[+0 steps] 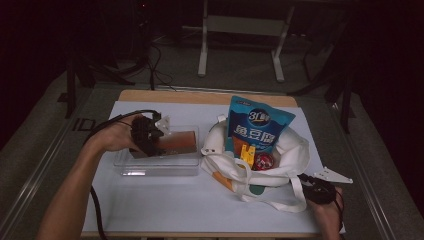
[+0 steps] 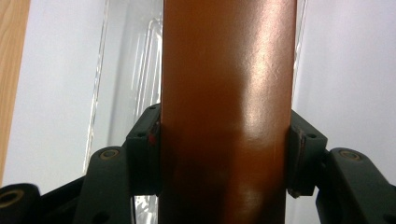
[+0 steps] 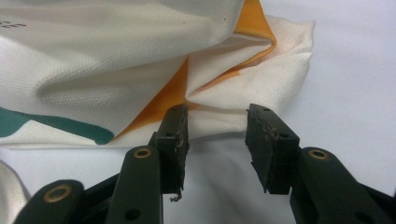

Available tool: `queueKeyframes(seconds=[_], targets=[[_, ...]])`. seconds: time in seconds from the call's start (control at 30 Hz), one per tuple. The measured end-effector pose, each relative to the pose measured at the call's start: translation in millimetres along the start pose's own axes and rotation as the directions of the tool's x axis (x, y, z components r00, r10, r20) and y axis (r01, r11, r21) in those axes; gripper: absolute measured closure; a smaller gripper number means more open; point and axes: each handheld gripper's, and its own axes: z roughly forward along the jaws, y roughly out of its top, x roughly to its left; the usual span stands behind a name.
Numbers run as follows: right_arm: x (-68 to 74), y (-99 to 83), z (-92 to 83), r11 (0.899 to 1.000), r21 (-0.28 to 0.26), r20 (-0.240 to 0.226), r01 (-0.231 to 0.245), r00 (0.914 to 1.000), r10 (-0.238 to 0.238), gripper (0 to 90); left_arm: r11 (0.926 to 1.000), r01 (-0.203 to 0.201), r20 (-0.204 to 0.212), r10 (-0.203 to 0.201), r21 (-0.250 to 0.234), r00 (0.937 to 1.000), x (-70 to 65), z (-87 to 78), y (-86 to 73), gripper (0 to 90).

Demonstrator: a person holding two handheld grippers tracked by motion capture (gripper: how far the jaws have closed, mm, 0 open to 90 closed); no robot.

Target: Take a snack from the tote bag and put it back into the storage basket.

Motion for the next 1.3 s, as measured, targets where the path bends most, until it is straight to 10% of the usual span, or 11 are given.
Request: queueKeyframes(seconds=[1.3], targets=[[0.4,0.1,0.6,1.000,0.005,0.000,0.003,1.0000,-0.003,58.8,0.9957,-0.065,0.090,0.059,0.066,0.9942,-11.8,27.9,7.5,42.1]])
